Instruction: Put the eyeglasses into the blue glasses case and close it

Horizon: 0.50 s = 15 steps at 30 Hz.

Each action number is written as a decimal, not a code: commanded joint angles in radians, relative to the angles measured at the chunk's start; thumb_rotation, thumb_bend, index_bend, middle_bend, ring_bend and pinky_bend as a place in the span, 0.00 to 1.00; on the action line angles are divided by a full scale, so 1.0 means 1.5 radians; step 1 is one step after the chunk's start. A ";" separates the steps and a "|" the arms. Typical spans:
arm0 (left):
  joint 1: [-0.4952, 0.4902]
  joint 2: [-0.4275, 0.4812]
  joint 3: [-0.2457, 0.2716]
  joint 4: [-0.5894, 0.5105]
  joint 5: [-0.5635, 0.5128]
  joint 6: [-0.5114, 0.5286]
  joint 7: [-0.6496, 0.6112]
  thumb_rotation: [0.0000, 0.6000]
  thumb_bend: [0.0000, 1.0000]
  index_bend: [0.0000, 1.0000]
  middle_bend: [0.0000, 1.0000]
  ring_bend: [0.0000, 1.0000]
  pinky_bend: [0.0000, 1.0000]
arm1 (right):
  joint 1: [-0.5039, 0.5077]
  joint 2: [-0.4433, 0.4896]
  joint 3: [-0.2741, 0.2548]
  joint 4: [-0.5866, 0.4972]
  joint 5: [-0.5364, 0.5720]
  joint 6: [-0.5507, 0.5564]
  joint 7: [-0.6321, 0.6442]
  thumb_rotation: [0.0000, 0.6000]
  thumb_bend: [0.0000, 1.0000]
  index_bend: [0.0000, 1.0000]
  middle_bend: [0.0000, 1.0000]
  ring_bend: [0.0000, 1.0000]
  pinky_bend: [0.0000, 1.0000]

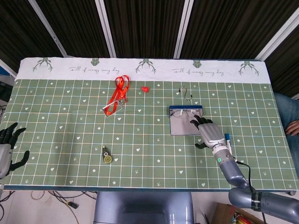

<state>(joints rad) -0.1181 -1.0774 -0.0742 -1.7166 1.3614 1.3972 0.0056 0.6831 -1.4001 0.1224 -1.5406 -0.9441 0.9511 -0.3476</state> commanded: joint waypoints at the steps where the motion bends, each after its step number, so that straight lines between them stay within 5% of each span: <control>1: 0.000 0.000 0.000 0.000 -0.001 0.000 0.001 1.00 0.40 0.15 0.00 0.00 0.00 | -0.001 -0.008 -0.003 0.015 -0.010 -0.004 0.005 1.00 0.24 0.18 0.05 0.11 0.18; 15: -0.001 0.000 0.000 -0.001 -0.003 -0.002 0.003 1.00 0.40 0.15 0.00 0.00 0.00 | 0.001 -0.083 0.006 0.113 -0.041 0.005 0.014 1.00 0.33 0.27 0.13 0.16 0.18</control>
<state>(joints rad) -0.1189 -1.0775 -0.0746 -1.7175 1.3575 1.3945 0.0102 0.6810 -1.5143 0.1263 -1.3825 -1.0083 0.9668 -0.3315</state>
